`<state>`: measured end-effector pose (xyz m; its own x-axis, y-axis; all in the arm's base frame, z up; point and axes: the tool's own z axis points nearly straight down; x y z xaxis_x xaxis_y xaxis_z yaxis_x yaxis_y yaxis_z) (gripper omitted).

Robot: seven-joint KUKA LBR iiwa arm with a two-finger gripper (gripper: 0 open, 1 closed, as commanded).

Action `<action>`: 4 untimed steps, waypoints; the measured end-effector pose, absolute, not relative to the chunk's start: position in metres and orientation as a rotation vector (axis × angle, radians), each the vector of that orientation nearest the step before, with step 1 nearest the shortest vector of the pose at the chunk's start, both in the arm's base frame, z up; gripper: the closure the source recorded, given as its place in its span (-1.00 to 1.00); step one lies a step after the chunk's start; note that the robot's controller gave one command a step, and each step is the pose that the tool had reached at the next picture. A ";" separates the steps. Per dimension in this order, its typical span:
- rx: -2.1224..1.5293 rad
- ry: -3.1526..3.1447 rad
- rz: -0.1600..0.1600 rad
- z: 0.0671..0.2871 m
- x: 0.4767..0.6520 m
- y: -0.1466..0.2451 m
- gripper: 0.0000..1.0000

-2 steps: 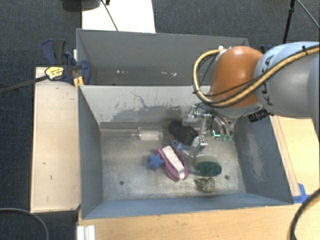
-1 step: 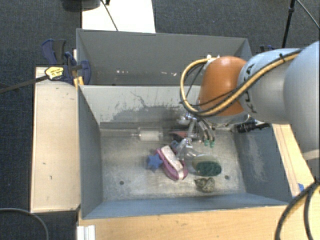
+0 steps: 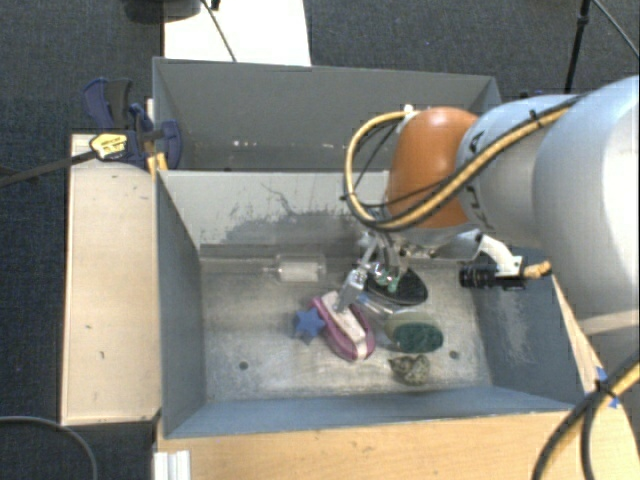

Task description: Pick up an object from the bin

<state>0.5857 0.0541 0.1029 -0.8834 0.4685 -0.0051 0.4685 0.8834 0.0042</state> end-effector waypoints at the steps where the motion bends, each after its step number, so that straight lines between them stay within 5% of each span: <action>1: 1.054 2.958 0.001 0.111 0.578 0.039 -1.00; 3: 1.419 2.801 0.014 0.081 0.589 0.036 -1.00; 4: 1.415 2.813 0.016 0.081 0.588 0.039 1.00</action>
Offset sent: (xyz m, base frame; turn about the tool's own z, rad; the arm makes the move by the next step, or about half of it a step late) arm -0.0084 -0.0140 0.0077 0.1975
